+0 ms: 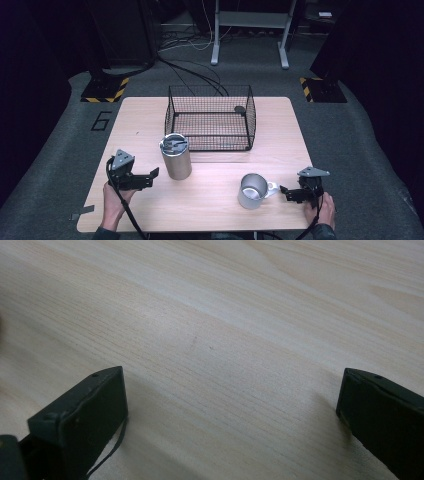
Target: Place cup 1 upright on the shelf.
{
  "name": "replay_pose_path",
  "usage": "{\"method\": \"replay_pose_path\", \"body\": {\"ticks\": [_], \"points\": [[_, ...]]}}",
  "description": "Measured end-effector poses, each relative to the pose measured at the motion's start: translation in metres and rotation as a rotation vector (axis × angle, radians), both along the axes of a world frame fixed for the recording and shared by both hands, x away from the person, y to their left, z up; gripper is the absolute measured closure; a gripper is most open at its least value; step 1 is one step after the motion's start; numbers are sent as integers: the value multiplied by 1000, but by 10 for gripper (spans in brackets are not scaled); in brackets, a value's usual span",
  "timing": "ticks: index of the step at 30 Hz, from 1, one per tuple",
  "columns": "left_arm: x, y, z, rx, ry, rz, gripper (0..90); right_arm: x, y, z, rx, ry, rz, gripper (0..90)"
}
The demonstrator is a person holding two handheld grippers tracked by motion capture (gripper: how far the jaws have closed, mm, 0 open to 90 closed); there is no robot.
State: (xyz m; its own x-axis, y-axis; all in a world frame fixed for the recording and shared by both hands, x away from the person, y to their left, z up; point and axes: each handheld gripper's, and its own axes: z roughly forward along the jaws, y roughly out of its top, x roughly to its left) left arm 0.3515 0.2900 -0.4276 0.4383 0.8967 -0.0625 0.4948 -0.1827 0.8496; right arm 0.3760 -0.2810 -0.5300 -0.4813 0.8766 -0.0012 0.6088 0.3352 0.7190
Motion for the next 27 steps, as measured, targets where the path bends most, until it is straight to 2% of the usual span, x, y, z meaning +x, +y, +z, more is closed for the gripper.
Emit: {"method": "replay_pose_path", "body": {"ticks": [5, 10, 11, 13, 16, 27], "points": [[6, -14, 7, 4, -15, -44, 0, 0, 0, 0, 0, 0, 0, 0], [6, -14, 7, 4, -15, -44, 0, 0, 0, 0, 0, 0, 0, 0], [16, -31, 11, 9, -34, -78, 0, 0, 0, 0, 0, 0, 0, 0], [16, -31, 11, 9, -34, -78, 0, 0, 0, 0, 0, 0, 0, 0], [25, -40, 13, 5, -30, -106, 0, 0, 0, 0, 0, 0, 0, 0], [44, -57, 5, -18, -26, -125, 0, 0, 0, 0, 1, 0, 0, 0]]}}
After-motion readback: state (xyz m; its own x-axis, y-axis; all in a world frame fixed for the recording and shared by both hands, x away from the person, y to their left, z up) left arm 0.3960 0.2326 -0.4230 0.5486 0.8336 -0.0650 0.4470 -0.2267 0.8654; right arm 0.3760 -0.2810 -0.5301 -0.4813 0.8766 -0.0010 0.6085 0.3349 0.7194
